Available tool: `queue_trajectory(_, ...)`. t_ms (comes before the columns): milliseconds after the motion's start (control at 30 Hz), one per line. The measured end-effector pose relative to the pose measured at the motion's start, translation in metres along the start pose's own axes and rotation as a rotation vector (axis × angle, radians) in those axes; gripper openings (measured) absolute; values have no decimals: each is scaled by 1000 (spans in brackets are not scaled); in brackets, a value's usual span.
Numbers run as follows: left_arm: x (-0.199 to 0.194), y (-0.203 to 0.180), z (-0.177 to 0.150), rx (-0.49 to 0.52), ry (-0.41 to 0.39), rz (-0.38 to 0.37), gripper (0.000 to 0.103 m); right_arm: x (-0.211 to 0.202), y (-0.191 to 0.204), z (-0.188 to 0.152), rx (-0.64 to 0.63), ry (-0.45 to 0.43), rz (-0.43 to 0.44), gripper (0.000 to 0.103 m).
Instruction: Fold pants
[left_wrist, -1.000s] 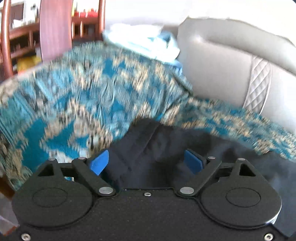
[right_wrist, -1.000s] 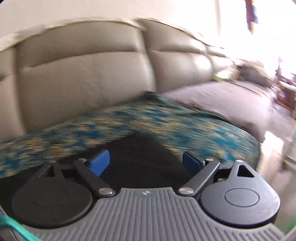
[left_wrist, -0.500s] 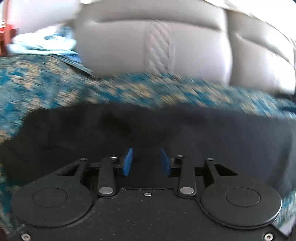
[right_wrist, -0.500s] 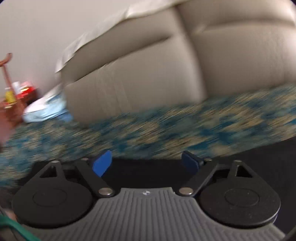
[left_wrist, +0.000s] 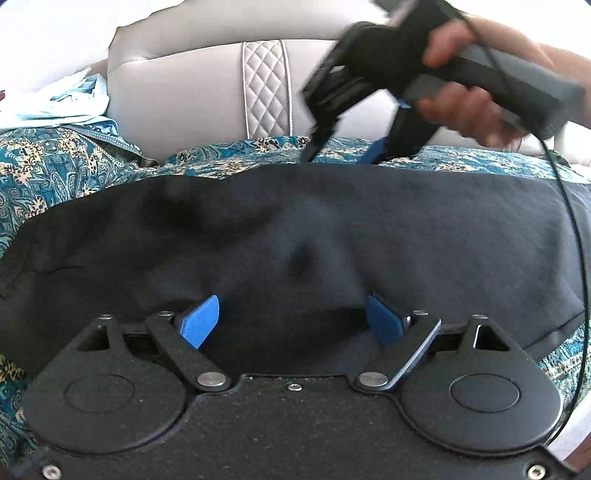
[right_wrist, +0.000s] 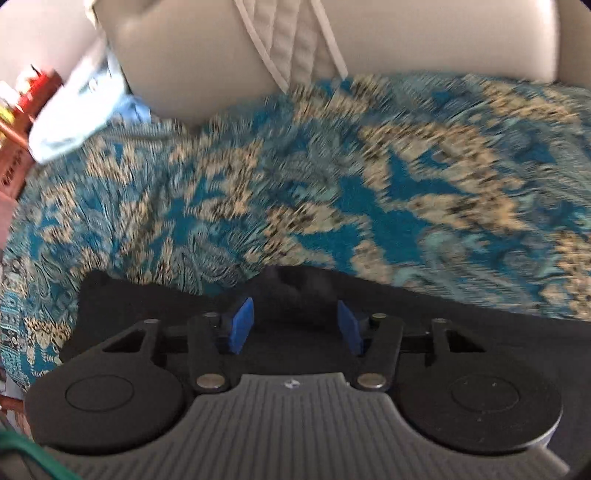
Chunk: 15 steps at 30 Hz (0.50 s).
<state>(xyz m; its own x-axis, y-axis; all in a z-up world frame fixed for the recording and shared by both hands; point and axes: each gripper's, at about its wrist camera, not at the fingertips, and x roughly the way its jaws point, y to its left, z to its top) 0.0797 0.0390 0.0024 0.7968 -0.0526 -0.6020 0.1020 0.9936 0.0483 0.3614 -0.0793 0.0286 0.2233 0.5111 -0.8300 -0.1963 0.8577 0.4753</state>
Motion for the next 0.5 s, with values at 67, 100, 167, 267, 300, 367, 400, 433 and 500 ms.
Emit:
queue_trajectory(67, -1, 2, 0, -3, -2, 0, 87, 10, 11, 4, -19, 35, -8, 58)
queue_trajectory(100, -1, 3, 0, -3, -2, -1, 87, 14, 16, 5, -31, 38, -21, 51)
queue_trajectory(167, -1, 5, 1, -1, -2, -5, 87, 21, 23, 11, -35, 46, -45, 33)
queue_trajectory(267, 0, 10, 1, -2, 1, -12, 87, 24, 26, 14, -28, 47, -61, 15)
queue_trajectory(300, 0, 11, 1, -3, 3, -13, 87, 26, 29, 15, -32, 31, -64, 11)
queue_trajectory(367, 0, 13, 2, -4, 8, -14, 87, 21, 27, 16, -25, -22, -76, 8)
queue_trajectory(400, 0, 13, 2, -3, 10, -13, 87, 17, 26, 15, -21, -64, -86, 7)
queue_trajectory(433, 0, 12, 2, -2, 11, -12, 87, 13, 26, 14, -25, -100, -88, 4)
queue_trajectory(500, 0, 12, 2, -1, 13, -11, 87, 2, 32, 13, -63, -232, -133, 2)
